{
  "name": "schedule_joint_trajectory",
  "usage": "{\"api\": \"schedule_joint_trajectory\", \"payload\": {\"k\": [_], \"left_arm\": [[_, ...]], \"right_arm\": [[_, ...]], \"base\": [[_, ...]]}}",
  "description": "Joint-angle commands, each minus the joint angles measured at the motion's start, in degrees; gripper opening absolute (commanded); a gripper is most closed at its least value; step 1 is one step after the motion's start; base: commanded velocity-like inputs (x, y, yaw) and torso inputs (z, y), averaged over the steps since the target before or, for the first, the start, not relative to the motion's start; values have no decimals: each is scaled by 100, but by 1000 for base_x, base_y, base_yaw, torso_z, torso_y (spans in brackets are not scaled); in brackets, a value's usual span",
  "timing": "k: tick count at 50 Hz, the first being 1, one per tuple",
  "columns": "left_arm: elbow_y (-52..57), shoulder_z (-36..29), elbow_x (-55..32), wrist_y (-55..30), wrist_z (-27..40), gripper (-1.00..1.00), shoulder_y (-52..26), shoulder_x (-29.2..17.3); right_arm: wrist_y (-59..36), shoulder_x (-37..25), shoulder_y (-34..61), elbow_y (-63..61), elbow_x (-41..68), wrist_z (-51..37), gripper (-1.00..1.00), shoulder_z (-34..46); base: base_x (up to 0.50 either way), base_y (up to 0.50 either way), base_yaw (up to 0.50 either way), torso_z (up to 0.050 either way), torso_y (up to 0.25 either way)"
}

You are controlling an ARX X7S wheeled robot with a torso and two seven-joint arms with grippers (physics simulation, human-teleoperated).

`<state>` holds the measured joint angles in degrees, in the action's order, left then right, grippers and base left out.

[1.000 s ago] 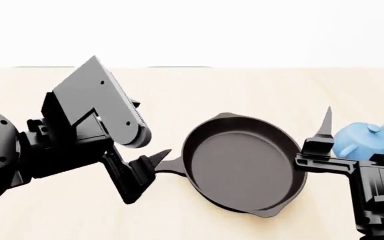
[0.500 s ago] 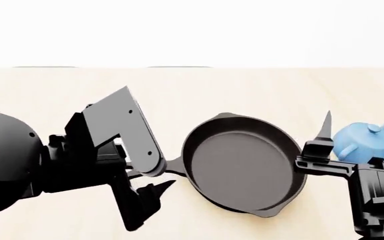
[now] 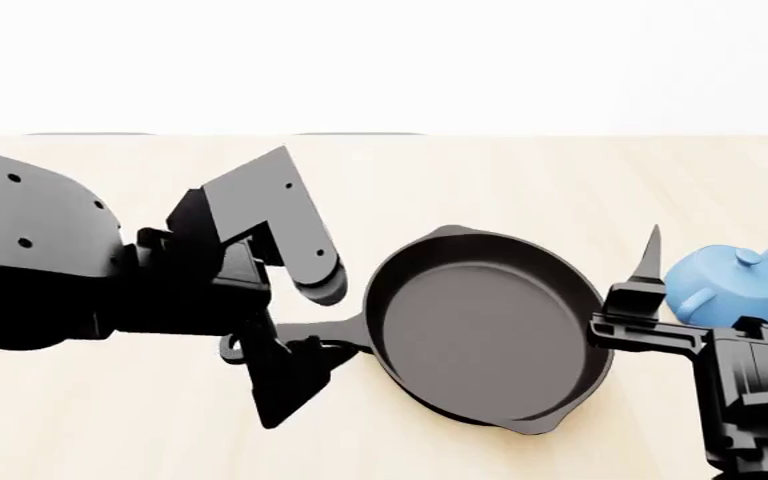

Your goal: Pick the teapot and pan and place them in the sink. Then turn on the water.

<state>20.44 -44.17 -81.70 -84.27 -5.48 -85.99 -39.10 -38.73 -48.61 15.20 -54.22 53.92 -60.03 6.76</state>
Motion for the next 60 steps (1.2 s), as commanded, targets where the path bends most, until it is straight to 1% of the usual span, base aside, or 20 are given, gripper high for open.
{"api": "schedule_joint_trajectory", "payload": {"k": [1,9,19,32,49,60], "left_arm": [[-487,-239,348,237,-672,100,-195,101],[-789,-369,641,519,-931,100,-105,99],[-724,-598,764,668,-1025,100,125,174],[-1039,-991,1306,1073,-1354,100,411,224],[-1068,-1274,1453,1151,-1510,100,551,258],[-1211,-1402,1594,1287,-1607,100,593,367]], "right_arm": [[18,9,33,44,19,6,100,21],[-49,76,144,97,-20,2,100,155],[-13,121,159,198,-100,55,100,223],[110,153,54,279,-236,137,100,271],[197,228,47,447,-351,241,100,371],[262,240,5,508,-395,284,100,383]], "base": [[0,0,0,0,0],[0,0,0,0,0],[0,0,0,0,0],[0,0,0,0,0],[0,0,0,0,0],[0,0,0,0,0]]}}
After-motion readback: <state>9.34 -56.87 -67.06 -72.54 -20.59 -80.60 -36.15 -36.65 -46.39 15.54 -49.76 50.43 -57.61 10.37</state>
